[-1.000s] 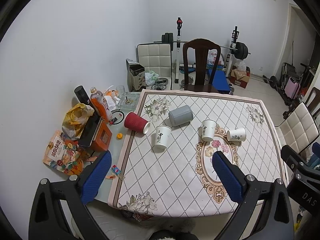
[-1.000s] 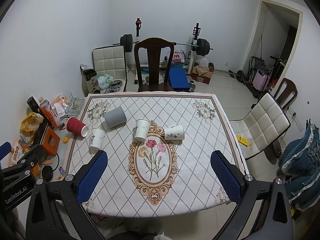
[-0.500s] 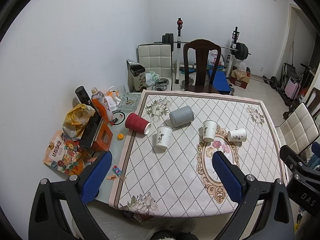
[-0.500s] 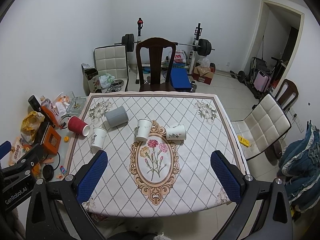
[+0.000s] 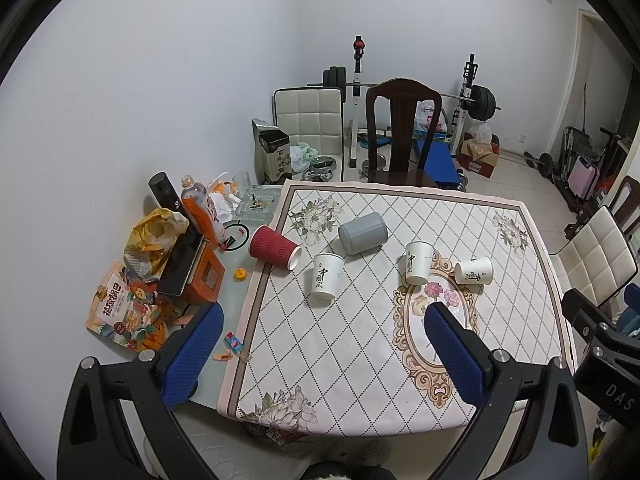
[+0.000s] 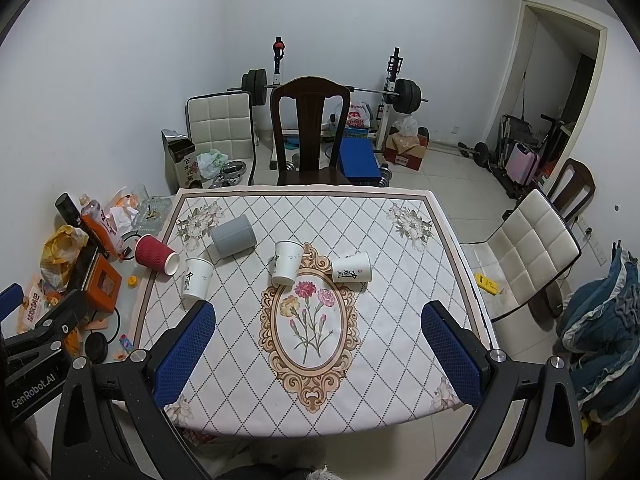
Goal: Flip cup upright
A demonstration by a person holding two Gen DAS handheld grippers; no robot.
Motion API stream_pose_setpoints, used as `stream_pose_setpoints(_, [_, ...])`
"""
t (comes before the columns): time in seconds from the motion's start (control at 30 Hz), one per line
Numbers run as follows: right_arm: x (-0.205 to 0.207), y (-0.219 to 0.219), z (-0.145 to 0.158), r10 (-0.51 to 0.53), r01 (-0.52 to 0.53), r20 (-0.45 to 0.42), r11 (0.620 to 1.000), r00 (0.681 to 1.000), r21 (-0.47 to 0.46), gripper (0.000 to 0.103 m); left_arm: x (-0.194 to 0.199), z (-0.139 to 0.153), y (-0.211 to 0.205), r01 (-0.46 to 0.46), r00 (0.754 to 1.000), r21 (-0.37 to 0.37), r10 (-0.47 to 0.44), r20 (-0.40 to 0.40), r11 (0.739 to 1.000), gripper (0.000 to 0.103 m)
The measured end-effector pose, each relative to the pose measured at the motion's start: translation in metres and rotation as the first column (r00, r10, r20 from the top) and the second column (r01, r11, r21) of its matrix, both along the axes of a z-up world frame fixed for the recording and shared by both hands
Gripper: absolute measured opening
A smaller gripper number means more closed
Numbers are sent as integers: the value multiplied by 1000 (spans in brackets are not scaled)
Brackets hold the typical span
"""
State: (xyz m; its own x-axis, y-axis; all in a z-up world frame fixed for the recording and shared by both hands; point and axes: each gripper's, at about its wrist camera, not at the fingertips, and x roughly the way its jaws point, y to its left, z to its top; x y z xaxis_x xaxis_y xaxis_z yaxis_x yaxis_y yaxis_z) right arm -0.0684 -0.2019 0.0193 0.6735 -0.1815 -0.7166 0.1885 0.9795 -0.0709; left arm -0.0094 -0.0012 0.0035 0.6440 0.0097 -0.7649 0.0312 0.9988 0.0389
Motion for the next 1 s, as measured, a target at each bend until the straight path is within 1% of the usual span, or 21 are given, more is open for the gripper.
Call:
stream_pose_setpoints(0.47, [1, 1, -1, 1, -1, 2, 1000, 1000, 0, 103, 2, 1, 1, 0, 1000, -3, 0, -1, 1000, 103])
stream_pose_setpoints(0.8, [4, 4, 5, 10, -10, 1, 1000, 1000, 0, 103, 4, 1, 0, -4, 1000, -3, 4, -3, 1000, 103])
stream_pose_setpoints(1.0, [8, 4, -1, 11, -11, -12, 1000, 1000, 7, 103, 7, -5, 0, -21, 1000, 0, 21, -19, 1000, 103])
